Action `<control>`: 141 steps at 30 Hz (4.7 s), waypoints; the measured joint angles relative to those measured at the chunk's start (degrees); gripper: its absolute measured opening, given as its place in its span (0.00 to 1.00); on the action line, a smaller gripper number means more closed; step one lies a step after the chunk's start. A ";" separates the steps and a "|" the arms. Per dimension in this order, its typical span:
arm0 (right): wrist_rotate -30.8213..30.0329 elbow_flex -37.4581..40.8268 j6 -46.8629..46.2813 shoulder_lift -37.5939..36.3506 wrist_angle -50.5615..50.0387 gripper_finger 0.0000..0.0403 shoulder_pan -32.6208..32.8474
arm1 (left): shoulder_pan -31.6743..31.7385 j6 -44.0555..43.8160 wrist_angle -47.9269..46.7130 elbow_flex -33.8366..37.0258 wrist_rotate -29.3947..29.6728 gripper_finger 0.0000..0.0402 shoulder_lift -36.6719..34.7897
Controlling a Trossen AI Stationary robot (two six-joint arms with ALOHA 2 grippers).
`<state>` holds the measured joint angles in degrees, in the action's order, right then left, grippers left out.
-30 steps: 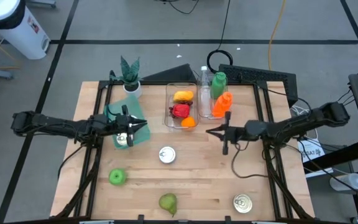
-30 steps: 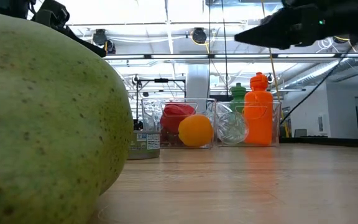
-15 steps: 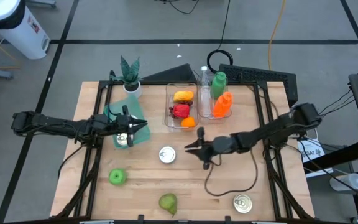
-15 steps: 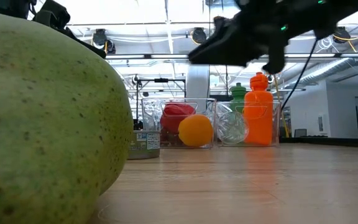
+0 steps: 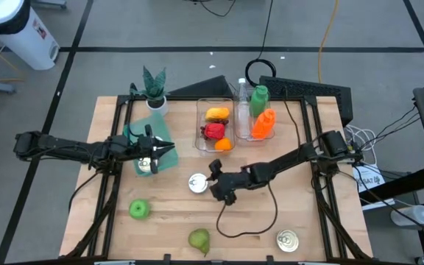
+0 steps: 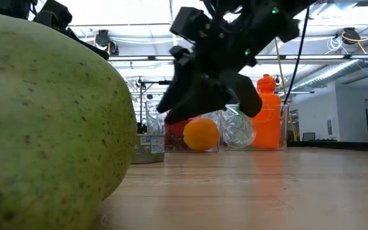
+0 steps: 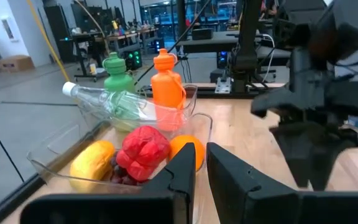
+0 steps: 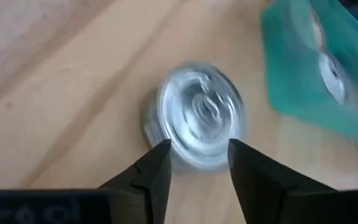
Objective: Pick & Place Food Item
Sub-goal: Stack the green tuna can on top of the green tuna can in the bin
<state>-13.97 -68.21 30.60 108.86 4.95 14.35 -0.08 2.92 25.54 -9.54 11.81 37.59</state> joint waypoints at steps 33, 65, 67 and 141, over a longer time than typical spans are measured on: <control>7.87 -0.75 7.77 6.19 5.44 0.33 -2.06 | -0.04 -0.45 0.24 -0.02 -2.84 0.13 -0.01; 8.11 -1.48 -0.81 5.95 4.52 0.00 -4.29 | -0.58 2.03 -2.54 -0.05 -5.27 0.13 2.65; 8.17 -1.70 -1.05 5.95 4.48 0.00 -4.53 | -1.40 4.19 -3.70 -0.91 -5.35 0.13 4.72; 13.60 -3.40 -17.68 1.07 9.22 0.02 -9.42 | -18.27 23.56 -1.09 -18.84 21.92 0.36 50.00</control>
<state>-0.37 -71.61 12.92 109.93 14.17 4.93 -18.34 26.48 24.45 -28.38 33.74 87.59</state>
